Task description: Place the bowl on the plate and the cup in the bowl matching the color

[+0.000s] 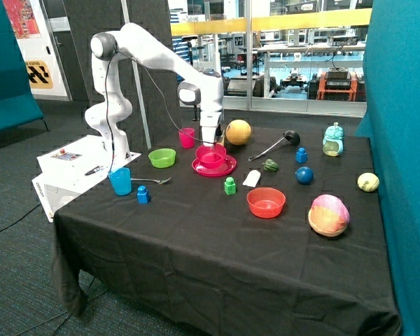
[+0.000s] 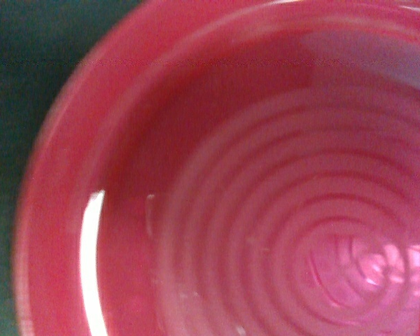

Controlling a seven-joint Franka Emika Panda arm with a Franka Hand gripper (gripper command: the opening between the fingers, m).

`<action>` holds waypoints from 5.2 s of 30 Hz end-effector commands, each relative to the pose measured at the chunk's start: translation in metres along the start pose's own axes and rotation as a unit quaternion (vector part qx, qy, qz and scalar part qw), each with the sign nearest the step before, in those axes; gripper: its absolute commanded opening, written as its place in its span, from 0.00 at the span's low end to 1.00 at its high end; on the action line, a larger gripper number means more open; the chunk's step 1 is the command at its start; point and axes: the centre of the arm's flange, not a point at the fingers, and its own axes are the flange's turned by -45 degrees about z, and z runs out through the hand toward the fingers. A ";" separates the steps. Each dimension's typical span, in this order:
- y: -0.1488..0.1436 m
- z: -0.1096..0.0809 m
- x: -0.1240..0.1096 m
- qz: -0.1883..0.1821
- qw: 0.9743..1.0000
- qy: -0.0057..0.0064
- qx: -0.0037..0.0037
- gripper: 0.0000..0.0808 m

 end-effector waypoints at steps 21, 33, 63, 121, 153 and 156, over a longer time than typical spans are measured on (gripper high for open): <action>-0.044 0.038 -0.007 0.002 1.000 0.004 -0.003 0.00; -0.039 0.035 -0.009 -0.001 1.000 0.004 -0.003 0.46; -0.032 0.020 -0.011 0.004 1.000 0.004 -0.003 0.82; -0.187 -0.040 -0.113 -0.206 0.978 0.003 -0.004 0.50; -0.194 0.000 -0.137 -0.223 0.975 0.003 -0.004 0.59; -0.195 0.007 -0.134 -0.219 0.976 0.003 -0.004 0.60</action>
